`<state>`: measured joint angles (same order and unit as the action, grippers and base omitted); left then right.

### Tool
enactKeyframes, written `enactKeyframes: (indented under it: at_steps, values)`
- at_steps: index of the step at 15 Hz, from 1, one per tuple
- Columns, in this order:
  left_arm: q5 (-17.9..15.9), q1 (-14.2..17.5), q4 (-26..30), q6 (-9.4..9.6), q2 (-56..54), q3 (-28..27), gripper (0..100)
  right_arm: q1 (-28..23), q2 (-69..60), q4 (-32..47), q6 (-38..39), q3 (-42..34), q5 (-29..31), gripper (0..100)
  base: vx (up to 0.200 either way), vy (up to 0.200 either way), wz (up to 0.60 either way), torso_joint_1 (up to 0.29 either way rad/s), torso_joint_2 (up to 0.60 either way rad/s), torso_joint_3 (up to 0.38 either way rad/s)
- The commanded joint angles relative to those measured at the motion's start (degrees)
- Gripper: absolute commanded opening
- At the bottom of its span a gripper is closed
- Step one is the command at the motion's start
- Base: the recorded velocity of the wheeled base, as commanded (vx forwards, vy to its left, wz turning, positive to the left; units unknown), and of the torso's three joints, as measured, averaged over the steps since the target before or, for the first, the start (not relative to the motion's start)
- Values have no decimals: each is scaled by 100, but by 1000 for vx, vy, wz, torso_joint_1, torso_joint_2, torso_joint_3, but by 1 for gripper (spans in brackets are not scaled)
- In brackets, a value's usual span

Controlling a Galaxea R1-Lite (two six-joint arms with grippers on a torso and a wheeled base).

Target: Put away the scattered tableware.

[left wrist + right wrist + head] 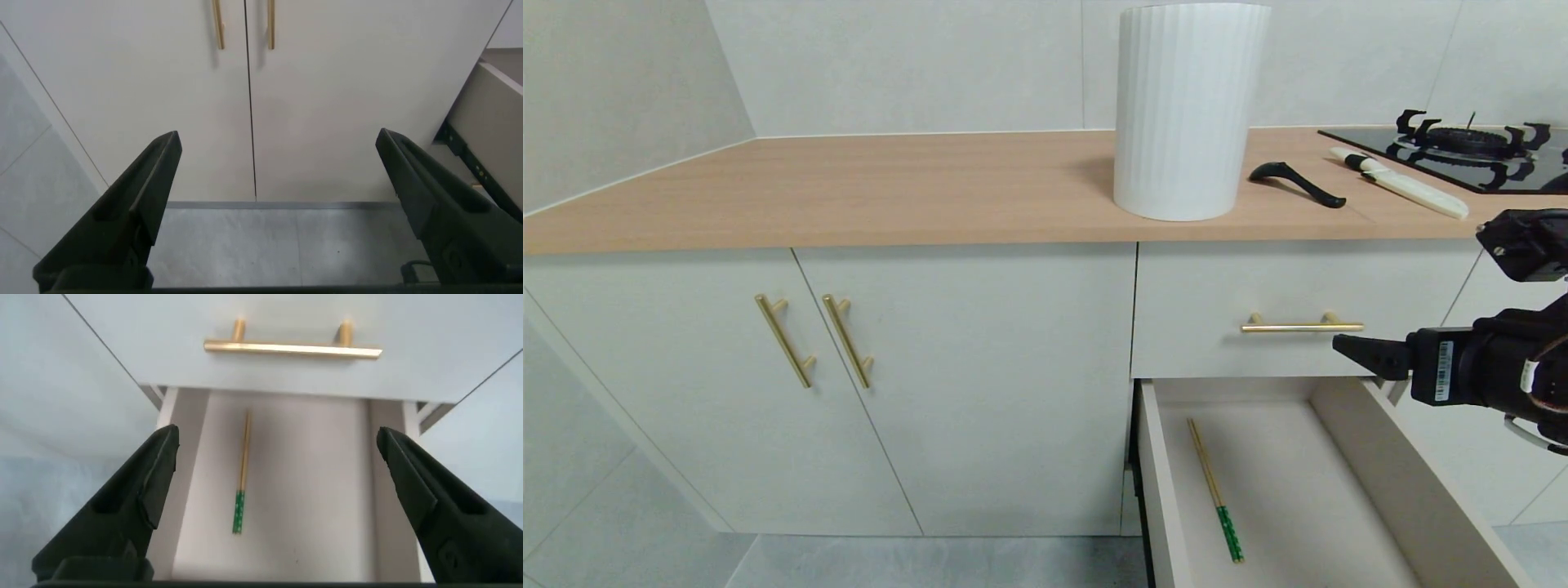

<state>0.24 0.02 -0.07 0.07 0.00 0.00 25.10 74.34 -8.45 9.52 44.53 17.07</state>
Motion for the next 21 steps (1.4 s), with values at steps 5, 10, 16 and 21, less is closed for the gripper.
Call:
enactKeyframes:
  at_steps: [5, 10, 16, 21]
  values:
    - [2, 6, -1, 1, 0, 0, 100, -102, -121, 1, -82, -15, -2, 100, 0, 0, 0, 54, -171, -166]
    - [2, 6, -1, 1, 0, 0, 100, -102, -113, 1, -82, -24, -2, 100, 0, 0, 0, 136, -496, -312]
    - [2, -2, -1, 1, 0, 0, 100, -102, -95, 1, -91, -32, -2, 100, 0, 0, 0, 176, -467, -296]
    - [2, -2, -1, 1, 0, 0, 100, -102, 81, -8, -91, -32, -19, 100, 0, 0, 0, 200, -476, -285]
